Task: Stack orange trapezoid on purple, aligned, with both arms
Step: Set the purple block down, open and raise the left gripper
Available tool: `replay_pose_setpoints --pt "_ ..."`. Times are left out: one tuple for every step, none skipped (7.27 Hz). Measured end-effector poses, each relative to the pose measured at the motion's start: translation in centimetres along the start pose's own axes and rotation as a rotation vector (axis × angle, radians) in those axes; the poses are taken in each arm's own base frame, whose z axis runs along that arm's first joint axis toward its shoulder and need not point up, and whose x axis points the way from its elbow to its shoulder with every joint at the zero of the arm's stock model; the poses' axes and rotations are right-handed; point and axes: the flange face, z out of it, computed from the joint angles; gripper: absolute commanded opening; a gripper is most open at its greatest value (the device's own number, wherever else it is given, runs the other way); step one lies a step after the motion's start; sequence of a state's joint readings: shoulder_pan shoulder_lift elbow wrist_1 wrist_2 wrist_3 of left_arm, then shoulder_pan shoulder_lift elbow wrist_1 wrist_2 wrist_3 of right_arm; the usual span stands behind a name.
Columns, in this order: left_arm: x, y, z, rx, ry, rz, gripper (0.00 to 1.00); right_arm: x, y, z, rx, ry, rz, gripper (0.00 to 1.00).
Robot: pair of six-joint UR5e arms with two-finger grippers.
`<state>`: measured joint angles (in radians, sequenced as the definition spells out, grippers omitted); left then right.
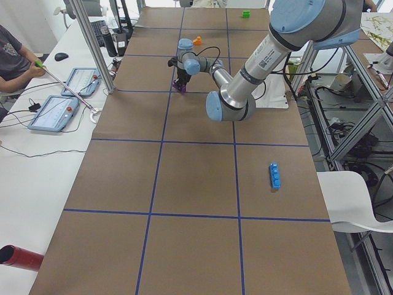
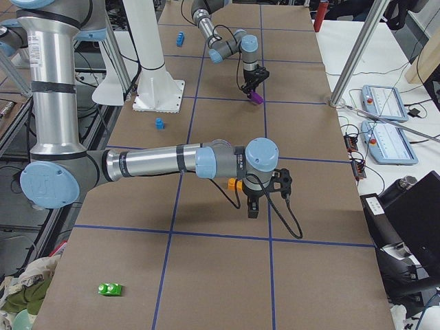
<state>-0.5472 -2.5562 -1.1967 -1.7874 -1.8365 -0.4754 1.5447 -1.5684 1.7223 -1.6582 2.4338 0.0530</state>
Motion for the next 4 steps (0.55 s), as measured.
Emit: replay_pose_setpoints --pt "0.42 -0.56 -0.04 -0.001 0.001 0.001 0.73 -0.02 -0.22 0.00 0.000 0.000 0.000 1.00" --pt "0.50 -0.81 -0.02 0.002 -0.005 0.002 0.73 -0.04 -0.41 -0.02 0.001 0.000 0.000 1.00" --pt "0.51 -0.83 0.19 0.006 -0.021 0.006 0.73 -0.10 -0.58 -0.06 0.002 0.001 -0.001 1.00" --pt "0.49 -0.83 0.36 0.012 -0.036 0.018 0.85 -0.14 -0.69 -0.09 0.002 0.001 -0.002 1.00"
